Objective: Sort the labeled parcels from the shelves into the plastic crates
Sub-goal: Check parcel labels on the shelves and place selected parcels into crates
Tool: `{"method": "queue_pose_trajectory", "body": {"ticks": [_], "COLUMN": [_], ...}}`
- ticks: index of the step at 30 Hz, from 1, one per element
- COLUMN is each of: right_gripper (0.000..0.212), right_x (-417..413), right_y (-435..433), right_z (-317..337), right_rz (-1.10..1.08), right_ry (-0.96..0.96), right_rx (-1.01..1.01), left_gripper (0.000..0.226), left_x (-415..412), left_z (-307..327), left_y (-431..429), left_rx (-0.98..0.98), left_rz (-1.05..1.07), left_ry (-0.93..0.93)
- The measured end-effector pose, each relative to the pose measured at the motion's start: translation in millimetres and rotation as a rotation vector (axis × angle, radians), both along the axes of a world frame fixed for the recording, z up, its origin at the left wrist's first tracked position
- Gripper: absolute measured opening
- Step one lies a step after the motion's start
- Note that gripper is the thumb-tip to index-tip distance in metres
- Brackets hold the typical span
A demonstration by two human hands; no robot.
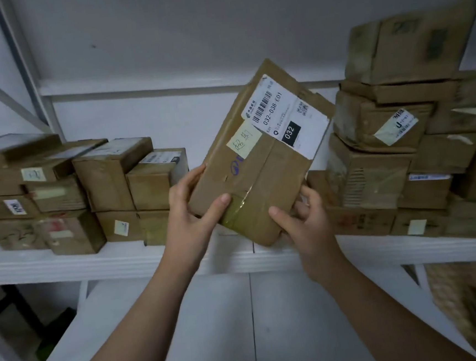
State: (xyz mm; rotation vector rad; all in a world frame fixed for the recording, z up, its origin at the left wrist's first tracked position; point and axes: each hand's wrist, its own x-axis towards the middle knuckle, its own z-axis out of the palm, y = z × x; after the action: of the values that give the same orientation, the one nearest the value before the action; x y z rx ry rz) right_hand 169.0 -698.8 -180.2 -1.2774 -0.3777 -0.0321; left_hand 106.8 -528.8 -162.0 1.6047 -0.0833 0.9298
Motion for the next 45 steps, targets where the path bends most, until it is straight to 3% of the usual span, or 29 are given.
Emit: {"method": "queue_pose_trajectory", "body": {"ticks": [2, 4, 9, 11, 14, 19, 22, 26, 28, 40, 45], "right_gripper": [0.054, 0.076, 0.1, 0.09, 0.052, 0.032, 0.038, 0.076, 0.083, 0.077, 0.068], "right_x": [-5, -8, -16, -20, -29, -54, -72, -96, -106, -145, -154], "right_y": [5, 7, 3, 1, 7, 27, 31, 30, 30, 31, 21], "right_z": [13, 33, 83, 90, 80, 37, 21, 15, 10, -19, -33], "right_rz": [-0.001, -0.014, -0.178, -0.259, -0.263, -0.402, -0.458, -0.471, -0.496, -0.596, -0.628], "right_ry": [0.065, 0.085, -0.08, -0.122, -0.139, -0.219, -0.271, -0.304, -0.29, -0.213, -0.114], "right_rx": [0.044, 0.113, 0.243, 0.17, 0.032, -0.033, -0.111, -0.174, -0.211, -0.235, -0.128], "left_gripper": [0.049, 0.047, 0.042, 0.043, 0.041, 0.053, 0.059, 0.109, 0.119, 0.114, 0.115], "left_x": [-6, -14, -30, -34, -37, -39, -46, -57, -61, -76, -79], "left_z": [14, 26, 37, 41, 46, 43, 37, 35, 32, 2, -12], "left_y": [13, 26, 71, 86, 98, 105, 104, 98, 98, 93, 79], "left_rx": [0.025, 0.069, 0.171, 0.268, 0.367, 0.041, 0.117, 0.371, 0.41, 0.399, 0.299], "left_rz": [-0.006, -0.025, -0.021, 0.0, 0.092, 0.088, 0.116, 0.077, 0.075, 0.026, -0.023], "left_ry": [-0.058, -0.099, -0.097, -0.071, -0.046, -0.069, -0.072, -0.003, 0.022, 0.058, 0.06]}}
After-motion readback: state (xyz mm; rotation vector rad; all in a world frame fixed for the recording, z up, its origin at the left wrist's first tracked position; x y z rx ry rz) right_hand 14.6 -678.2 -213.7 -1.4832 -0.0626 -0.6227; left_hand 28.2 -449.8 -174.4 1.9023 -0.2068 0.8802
